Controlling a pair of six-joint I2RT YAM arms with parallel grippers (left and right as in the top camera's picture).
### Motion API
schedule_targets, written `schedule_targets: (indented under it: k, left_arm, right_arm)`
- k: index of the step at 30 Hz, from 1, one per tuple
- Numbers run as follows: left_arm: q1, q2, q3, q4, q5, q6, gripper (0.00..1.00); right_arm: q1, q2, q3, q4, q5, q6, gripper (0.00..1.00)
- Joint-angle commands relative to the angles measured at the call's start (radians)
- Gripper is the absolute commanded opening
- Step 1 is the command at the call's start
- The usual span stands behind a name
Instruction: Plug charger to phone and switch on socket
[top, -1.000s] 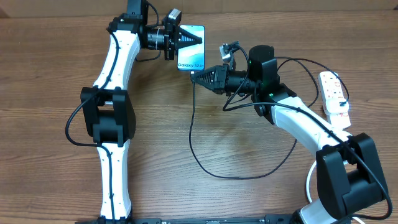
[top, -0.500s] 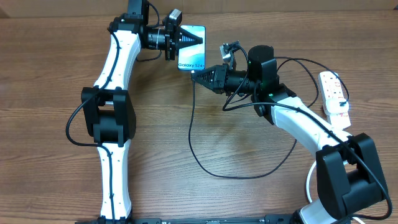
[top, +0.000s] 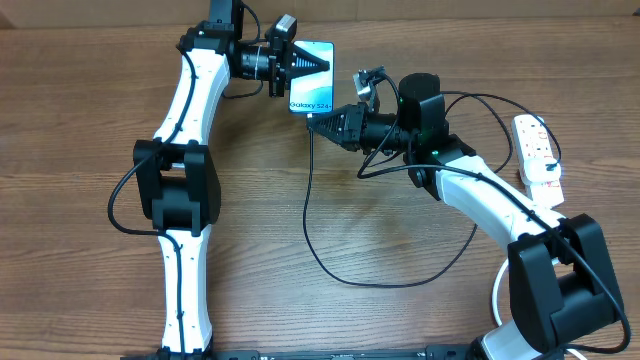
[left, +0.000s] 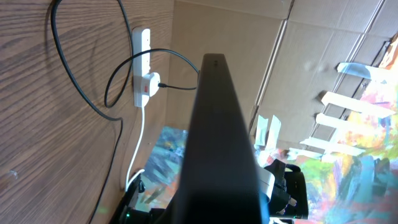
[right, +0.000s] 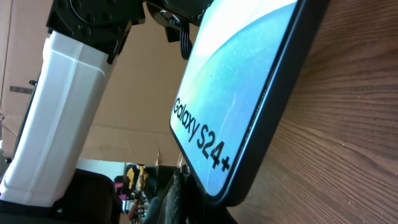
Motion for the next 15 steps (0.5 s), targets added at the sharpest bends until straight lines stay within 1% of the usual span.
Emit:
schedule_targets:
  k: [1,4,15]
  left_arm:
    - [-0.014,-0.024,0.016,0.002,0.052,0.007,0.04]
    - [-0.014,-0.024,0.016,0.004,0.051,0.019,0.04]
    - [-0.014,-0.024,0.016,0.008,0.055,0.055,0.04]
  right_arm:
    - [-0.001,-0.014,0.018,0.008,0.066,0.026,0.04]
    - [-0.001,-0.014,0.018,0.008,0.087,0.059,0.04]
    - [-0.013,-0.014,0.018,0.008,0.143,0.090,0.04]
